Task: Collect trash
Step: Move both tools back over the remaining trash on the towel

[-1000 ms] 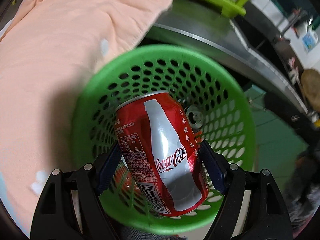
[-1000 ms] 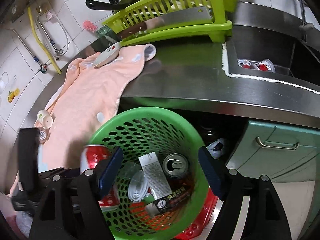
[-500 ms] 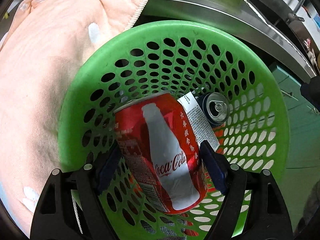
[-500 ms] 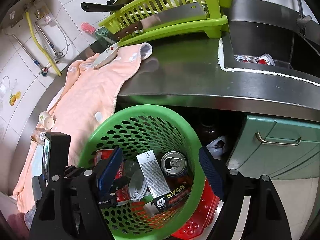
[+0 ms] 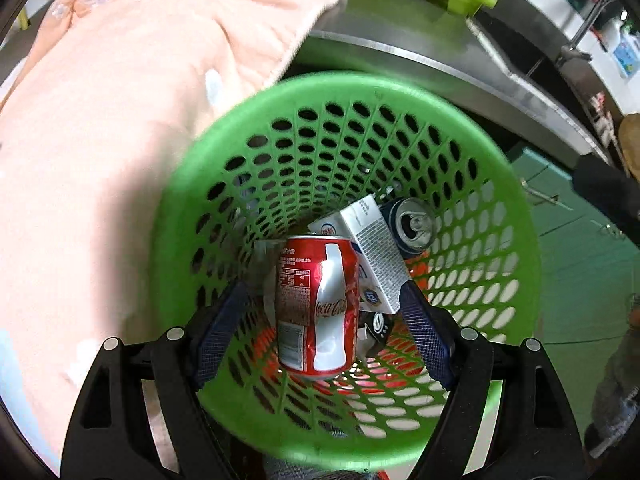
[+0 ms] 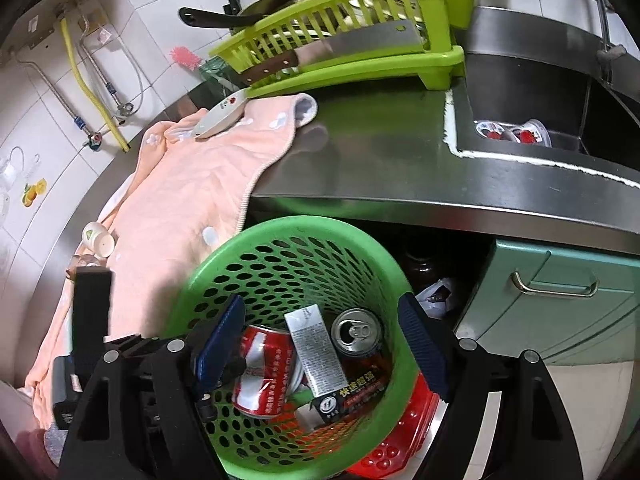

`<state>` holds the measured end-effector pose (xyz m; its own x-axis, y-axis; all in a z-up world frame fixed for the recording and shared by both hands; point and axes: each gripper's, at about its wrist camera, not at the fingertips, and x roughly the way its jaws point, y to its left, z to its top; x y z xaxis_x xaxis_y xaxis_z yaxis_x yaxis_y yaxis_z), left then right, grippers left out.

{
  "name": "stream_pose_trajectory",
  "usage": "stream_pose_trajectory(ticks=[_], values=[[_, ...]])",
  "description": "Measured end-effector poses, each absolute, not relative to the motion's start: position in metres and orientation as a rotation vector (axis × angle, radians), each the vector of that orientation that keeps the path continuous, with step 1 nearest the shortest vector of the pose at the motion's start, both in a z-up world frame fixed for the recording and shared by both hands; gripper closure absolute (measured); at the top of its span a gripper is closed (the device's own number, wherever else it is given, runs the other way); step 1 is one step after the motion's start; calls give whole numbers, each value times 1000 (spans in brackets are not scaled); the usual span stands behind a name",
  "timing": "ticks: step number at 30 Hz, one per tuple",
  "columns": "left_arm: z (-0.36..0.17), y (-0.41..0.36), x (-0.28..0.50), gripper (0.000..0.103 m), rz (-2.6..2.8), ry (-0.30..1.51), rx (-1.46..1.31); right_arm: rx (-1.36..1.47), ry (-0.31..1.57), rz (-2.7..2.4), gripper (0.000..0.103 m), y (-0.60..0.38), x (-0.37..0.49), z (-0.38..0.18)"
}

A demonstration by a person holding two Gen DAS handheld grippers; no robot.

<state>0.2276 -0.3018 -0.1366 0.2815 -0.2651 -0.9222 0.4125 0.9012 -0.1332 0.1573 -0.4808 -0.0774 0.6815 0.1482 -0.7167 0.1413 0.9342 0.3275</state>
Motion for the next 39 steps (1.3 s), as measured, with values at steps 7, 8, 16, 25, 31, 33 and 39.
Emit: stream_pose_trajectory(ticks=[7,8,16,25,31,33,39], values=[[-84,-243,205,24,-435,1084,89,315,811,87,27,-442,166,-57],[-80,-235,204,24,-420,1071,83,306,811,100,27,-435,167,-55],[-40,-136,192,24,-283,992,-31,217,822,249,27,-352,200,-39],[-24,-14,193,25,-91,943,-178,126,839,415,27,-248,252,-30],[-27,46,190,24,-3,933,-248,48,843,561,27,-175,301,-25],[-28,61,187,25,20,932,-265,3,835,593,27,-153,316,-25],[-34,98,185,25,76,930,-318,-32,839,696,27,-98,369,-30]])
